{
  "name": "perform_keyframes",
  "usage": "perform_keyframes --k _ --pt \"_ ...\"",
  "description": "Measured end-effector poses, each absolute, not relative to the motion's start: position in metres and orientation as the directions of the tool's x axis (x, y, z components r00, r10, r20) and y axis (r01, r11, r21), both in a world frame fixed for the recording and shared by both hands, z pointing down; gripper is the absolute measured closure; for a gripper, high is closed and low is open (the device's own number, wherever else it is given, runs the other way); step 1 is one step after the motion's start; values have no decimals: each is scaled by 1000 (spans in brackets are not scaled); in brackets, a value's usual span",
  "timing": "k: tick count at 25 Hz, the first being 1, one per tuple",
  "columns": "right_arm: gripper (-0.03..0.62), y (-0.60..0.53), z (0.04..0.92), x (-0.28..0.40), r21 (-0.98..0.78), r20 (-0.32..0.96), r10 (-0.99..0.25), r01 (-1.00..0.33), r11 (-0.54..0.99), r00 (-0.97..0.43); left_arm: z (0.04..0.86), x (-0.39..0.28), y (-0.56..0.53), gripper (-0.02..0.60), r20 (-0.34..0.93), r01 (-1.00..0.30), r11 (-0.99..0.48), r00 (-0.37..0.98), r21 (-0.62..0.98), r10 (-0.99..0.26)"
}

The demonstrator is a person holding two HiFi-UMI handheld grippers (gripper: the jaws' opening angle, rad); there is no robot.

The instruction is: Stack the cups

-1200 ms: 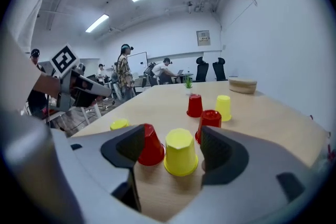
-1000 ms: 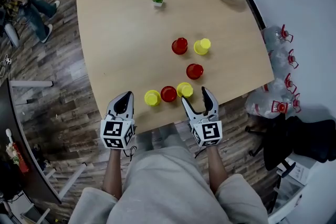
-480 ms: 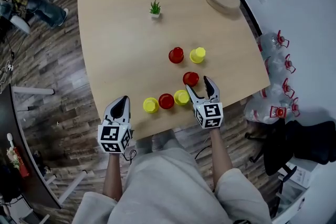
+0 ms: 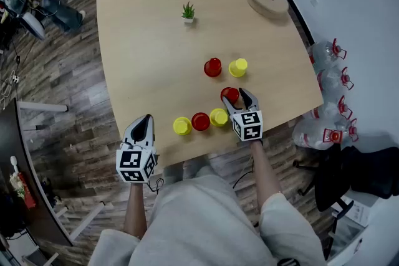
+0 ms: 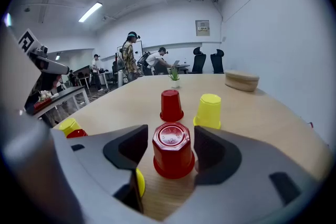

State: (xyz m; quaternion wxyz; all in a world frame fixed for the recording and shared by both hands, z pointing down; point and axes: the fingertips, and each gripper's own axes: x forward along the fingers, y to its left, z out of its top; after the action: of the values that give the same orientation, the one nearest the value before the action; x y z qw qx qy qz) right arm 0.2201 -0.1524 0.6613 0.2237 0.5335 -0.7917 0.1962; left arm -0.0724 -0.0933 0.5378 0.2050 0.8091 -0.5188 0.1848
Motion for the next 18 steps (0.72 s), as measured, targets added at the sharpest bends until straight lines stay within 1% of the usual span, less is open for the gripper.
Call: perform_keyframes --k 3,4,10,18 --pt "357 -152 667 221 -62 580 -749 -934 351 -321 536 -76 -93 571 510 -917 -374 390 139 -767" --pt "362 -151 668 221 -61 581 -749 -934 351 -320 536 -77 -93 571 509 -918 -372 388 138 -768" --pt "362 -154 660 225 -44 568 -762 -936 349 -311 534 -80 -92 571 507 -919 -370 386 138 -771" --pt "364 -144 588 210 7 451 -830 -929 371 -328 532 -83 -91 571 494 -919 -369 388 141 -778"
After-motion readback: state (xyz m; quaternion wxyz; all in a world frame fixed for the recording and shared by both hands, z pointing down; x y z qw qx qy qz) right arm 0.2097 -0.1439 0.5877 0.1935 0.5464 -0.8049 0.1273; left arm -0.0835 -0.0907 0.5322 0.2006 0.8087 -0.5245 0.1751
